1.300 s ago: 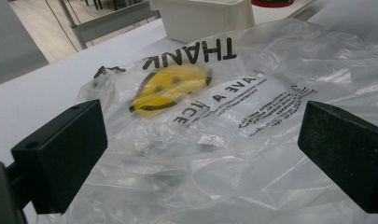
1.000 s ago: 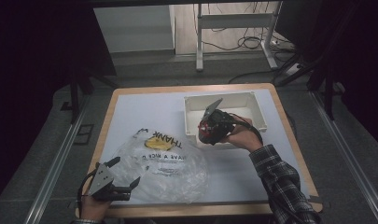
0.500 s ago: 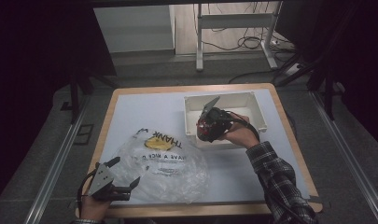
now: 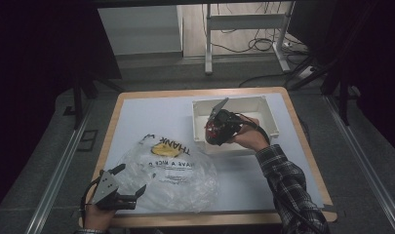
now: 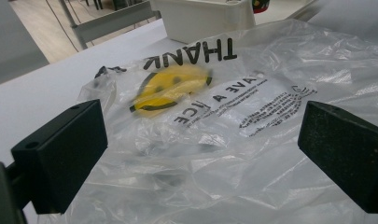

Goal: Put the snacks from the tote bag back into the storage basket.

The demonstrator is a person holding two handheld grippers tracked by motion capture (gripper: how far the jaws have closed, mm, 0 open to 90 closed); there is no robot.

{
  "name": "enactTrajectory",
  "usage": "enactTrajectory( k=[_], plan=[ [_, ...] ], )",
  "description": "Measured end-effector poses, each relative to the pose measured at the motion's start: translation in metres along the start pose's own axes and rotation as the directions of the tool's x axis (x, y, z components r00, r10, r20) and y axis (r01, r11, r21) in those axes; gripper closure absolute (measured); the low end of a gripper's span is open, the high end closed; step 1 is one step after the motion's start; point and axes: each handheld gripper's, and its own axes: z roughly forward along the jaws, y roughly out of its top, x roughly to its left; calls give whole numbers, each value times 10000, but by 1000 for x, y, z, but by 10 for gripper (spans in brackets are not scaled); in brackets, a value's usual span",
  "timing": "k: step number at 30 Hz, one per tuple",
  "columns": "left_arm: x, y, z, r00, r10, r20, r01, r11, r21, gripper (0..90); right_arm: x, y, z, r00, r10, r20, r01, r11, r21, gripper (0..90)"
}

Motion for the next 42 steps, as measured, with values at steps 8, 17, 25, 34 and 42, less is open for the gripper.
enactTrajectory(
  k=[8,17,25,34,42],
  plan=[
    [0,0,0,10000,21,-30,-21,10000,-77,13,-4,3,3,10000,-12,-26,12,10000,7,257],
    [0,-1,0,9999,84,-94,-85,9999,-108,11,-10,7,7,9999,-101,16,101,9999,1,257],
    [0,-1,0,10000,66,-73,-67,9999,-98,10,-15,11,13,9997,-229,-38,229,9997,93,257],
    [0,-1,0,9999,105,-82,-106,9999,-82,10,-21,14,20,9995,-279,-113,280,9995,125,257],
    [0,-1,0,9999,113,-81,-114,9999,-75,10,-26,13,29,9992,-329,-218,333,9993,181,257]
  ],
)
